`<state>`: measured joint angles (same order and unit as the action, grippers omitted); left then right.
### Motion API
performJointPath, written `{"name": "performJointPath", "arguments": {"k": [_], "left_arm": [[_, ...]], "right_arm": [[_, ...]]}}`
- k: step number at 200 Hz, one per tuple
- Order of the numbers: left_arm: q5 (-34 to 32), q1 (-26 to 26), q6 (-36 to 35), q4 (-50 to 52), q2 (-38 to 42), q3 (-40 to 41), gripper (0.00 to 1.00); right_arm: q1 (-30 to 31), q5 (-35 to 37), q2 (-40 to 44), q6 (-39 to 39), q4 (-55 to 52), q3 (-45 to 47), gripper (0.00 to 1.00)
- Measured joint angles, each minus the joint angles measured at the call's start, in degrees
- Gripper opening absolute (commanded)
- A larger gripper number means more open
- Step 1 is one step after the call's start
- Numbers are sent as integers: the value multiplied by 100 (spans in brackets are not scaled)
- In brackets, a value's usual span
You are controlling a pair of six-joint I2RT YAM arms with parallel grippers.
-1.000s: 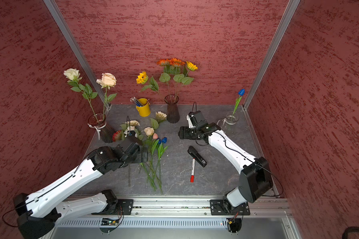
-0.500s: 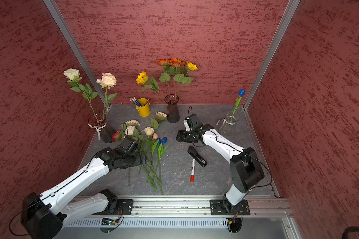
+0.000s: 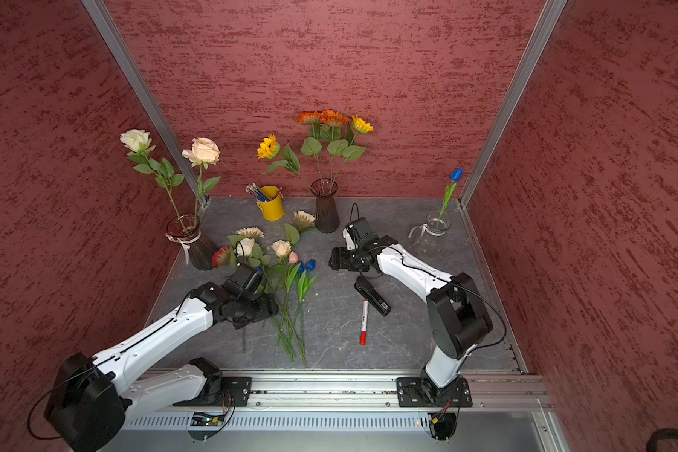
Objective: Arrange the flowers in different vases according to their variety
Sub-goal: Pick up the flower at the center of the board.
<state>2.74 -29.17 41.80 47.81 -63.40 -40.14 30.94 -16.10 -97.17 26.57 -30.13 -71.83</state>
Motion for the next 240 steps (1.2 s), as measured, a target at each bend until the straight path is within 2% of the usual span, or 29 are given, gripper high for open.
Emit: {"name": "performJointPath", "arguments": {"k": [63, 122, 166, 240], "left_arm": [[245, 94, 61, -192, -68, 74, 79], [374, 131, 144, -247, -68, 289, 75], [496, 131, 192, -387, -111, 385, 66], [629, 131, 269, -745, -452, 385, 41]], "right_arm": [[9, 59, 44, -7, 68, 133, 78], [11, 243, 603, -70, -15, 173, 78], [11, 243, 621, -66, -15, 175, 78], [11, 321, 621, -66, -26, 179, 78]]}}
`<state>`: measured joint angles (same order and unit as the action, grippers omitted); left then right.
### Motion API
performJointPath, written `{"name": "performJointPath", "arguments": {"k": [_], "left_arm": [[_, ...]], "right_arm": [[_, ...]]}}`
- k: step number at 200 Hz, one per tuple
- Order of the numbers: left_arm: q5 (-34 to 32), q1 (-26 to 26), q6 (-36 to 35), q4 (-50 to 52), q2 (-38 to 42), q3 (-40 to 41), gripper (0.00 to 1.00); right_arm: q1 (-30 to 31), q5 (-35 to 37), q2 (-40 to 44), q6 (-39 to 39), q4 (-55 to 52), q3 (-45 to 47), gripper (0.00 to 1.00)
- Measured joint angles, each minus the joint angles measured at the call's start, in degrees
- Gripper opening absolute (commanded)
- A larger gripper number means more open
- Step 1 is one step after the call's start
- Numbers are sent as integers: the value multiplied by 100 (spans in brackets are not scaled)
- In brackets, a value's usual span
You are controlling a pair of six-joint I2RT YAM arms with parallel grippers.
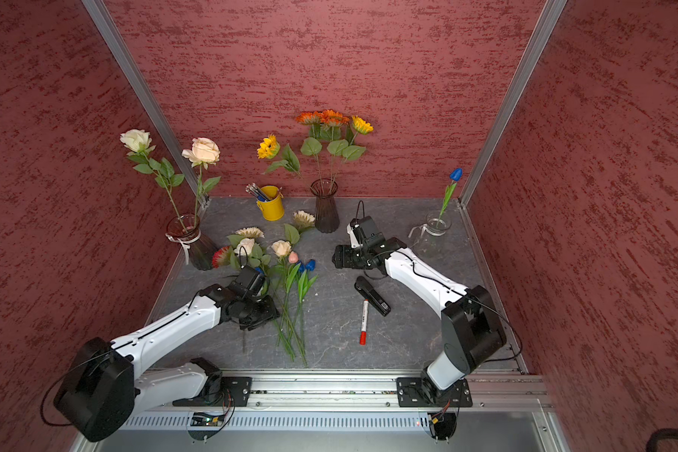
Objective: Arrange the flowers in different vases according to their variety
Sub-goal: Pick up the flower at the center of the board.
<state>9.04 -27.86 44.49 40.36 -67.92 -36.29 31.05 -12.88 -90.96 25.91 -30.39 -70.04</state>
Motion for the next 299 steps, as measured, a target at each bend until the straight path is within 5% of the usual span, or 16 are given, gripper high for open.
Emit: {"name": "performJointPath", "arguments": {"k": [50, 116, 191, 229, 299], "left_arm": [[-15, 0, -15, -81, 15, 81, 35], [-24, 0, -24, -190, -125, 85, 31], [-20, 26, -63, -330, -293, 83, 42], [-28, 76, -122, -273, -96, 83, 54], [-52, 328, -219, -4, 247, -76, 62]], "right_arm": [[127, -20, 31, 243, 229, 361, 77], [1025, 4, -129, 675, 621, 479, 74], [1762, 11, -485, 1246, 1014, 828, 57], [2028, -15, -765, 1528, 1392, 894, 54], [2124, -190, -1482, 1781, 1884, 911, 52]]}}
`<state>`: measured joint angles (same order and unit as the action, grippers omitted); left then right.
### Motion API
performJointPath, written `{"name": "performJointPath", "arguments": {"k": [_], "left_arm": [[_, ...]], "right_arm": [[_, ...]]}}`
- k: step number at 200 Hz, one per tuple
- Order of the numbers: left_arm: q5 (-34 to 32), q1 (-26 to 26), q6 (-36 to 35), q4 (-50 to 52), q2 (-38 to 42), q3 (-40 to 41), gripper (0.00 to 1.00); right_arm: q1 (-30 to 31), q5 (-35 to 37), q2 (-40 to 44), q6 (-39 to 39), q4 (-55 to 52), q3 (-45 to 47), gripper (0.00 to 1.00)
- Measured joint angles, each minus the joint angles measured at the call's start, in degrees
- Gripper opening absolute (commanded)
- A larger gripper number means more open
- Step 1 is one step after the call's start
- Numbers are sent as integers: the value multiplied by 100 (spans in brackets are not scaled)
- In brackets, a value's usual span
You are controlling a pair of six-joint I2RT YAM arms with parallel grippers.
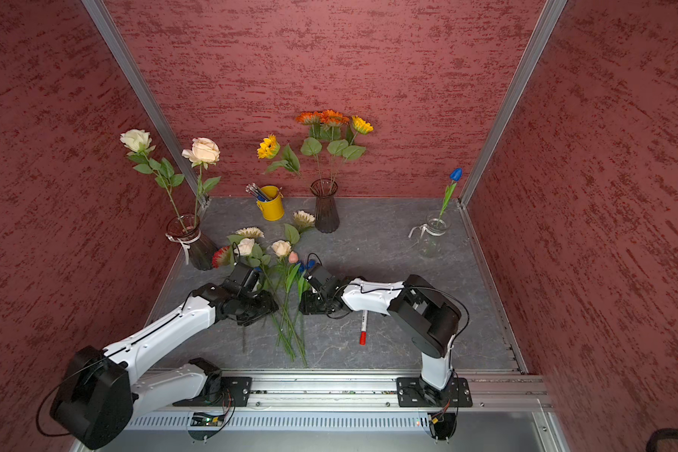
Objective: Arrange the flowers in different vases according to their variety
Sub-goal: Pick up the flower at the center of the board.
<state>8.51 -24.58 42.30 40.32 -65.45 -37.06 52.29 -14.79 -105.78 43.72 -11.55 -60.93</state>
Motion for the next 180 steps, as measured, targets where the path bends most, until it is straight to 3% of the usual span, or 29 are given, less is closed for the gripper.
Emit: {"name": "performJointPath", "arguments": {"k": [72, 180], "left_arm": [[15, 140, -118, 151, 87, -2, 67], [42, 306, -192, 203, 302, -2, 71]], "right_arm": [[44, -50, -184, 66, 175, -72, 41], [111, -70, -354, 87, 234, -166, 18]]}}
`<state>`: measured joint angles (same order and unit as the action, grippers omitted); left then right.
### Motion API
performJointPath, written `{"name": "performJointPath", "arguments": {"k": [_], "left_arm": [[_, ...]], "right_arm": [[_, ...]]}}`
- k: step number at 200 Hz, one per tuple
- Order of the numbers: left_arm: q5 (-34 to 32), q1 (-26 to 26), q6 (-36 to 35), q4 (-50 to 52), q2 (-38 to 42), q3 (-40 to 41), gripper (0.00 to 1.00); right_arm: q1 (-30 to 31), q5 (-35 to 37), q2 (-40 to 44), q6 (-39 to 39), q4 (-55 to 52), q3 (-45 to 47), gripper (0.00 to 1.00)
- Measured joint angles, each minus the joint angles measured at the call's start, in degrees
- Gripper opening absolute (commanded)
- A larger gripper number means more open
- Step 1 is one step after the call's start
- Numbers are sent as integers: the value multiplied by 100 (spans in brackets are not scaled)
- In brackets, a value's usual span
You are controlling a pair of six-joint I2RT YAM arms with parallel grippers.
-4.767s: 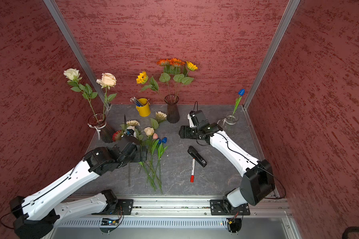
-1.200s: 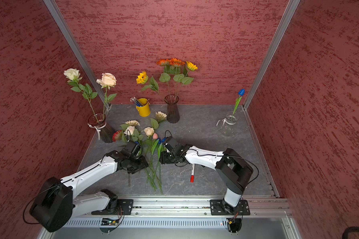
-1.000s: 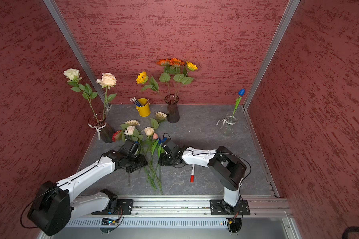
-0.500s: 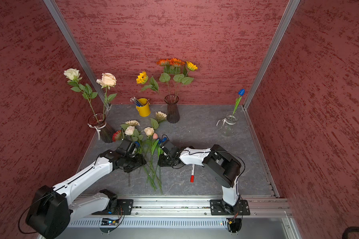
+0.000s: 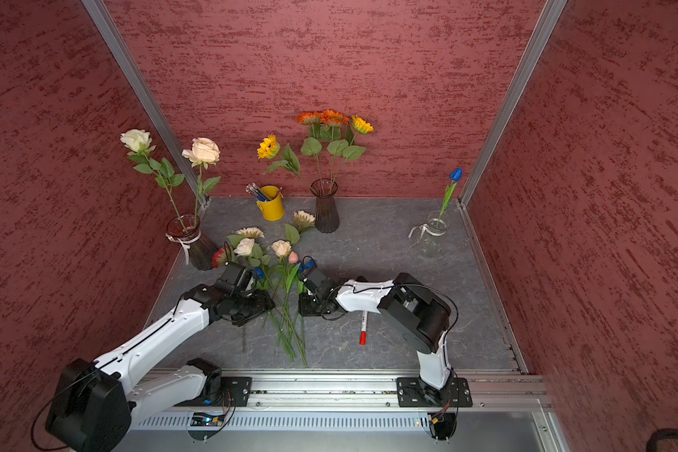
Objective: Arrange the flowers in different vases according to their variety
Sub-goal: Pick up the flower at the center of the board, then insert the flower into the vase.
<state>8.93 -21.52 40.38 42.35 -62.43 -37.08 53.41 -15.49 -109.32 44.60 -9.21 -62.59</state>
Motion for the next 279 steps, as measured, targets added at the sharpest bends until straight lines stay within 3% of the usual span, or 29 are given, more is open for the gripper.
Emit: {"name": "performJointPath", "arguments": {"k": [25, 68, 162, 217, 249, 279], "left_arm": [[2, 46, -15, 9, 61, 17, 71], [13, 68, -17, 9, 107, 90, 71], [24, 118, -35, 0, 105, 142, 73], [68, 133, -63, -13, 105, 146, 74], [155, 155, -81, -63, 90, 151, 74], [199, 160, -118, -133, 90, 151, 75]], "right_arm": [[2, -7, -31, 2, 7, -26, 15], [13, 4, -55, 11, -11, -48, 0], [15, 184, 291, 13, -160, -35, 0], [-4, 745, 1252, -280, -815, -46, 0], [-101, 1784, 2273, -986, -1528, -55, 0], [-1003, 2669, 3753, -2041, -1825, -417, 0]]}}
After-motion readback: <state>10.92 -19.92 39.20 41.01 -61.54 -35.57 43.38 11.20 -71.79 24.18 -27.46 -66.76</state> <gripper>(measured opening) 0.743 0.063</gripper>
